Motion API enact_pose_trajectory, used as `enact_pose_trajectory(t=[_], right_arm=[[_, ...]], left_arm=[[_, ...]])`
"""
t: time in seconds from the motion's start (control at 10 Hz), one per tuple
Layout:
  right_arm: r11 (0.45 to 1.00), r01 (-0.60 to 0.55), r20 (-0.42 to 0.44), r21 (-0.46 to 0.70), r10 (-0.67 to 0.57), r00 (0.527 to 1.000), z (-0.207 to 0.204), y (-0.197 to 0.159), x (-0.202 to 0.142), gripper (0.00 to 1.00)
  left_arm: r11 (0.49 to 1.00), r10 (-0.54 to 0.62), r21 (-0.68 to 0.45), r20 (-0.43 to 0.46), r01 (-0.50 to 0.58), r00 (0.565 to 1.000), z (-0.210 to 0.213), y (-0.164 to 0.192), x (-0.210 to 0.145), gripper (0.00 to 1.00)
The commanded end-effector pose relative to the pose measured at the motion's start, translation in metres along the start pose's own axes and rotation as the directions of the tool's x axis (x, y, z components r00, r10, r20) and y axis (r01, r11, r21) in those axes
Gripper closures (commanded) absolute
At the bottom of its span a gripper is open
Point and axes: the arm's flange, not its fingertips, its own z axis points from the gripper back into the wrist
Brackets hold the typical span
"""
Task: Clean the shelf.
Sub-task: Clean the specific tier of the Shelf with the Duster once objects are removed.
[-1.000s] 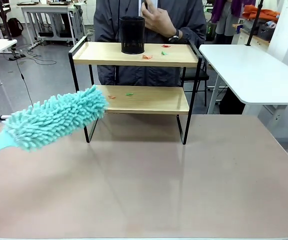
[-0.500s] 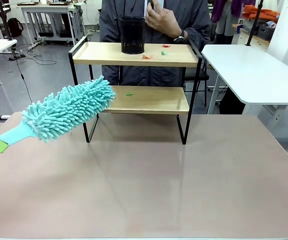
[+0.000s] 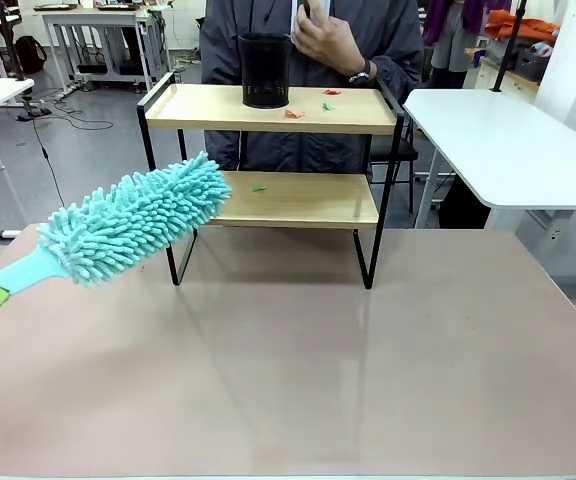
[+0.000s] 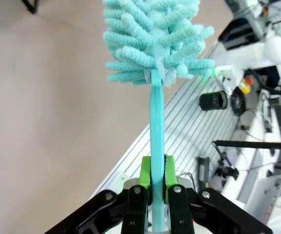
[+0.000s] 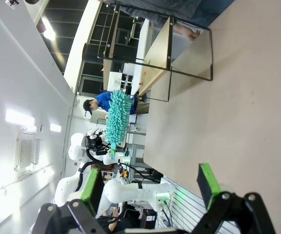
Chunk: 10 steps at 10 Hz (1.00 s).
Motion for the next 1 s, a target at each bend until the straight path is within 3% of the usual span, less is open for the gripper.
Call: enact_pose_trajectory(t=[0.0, 0.4, 0.9], right_arm=[[1.000, -0.028, -0.007, 0.004, 0.028, 1.000, 0.002, 0.000, 0.001, 0.00], [1.000, -0.028, -0.007, 0.004, 0.028, 1.000, 0.002, 0.000, 0.001, 0.00], [1.000, -0.028, -0.007, 0.004, 0.028, 1.000, 0.002, 0.000, 0.001, 0.00]], left_arm=[[0.999, 0.042, 0.026, 0.009, -0.042, 0.999, -0.010, -0.024, 0.001, 0.88], [0.961, 0.229, 0.130, 0.122, -0.244, 0.966, -0.029, -0.044, 0.029, 0.88], [0.888, 0.267, 0.299, 0.282, -0.349, 0.921, -0.068, -0.057, 0.074, 0.88]])
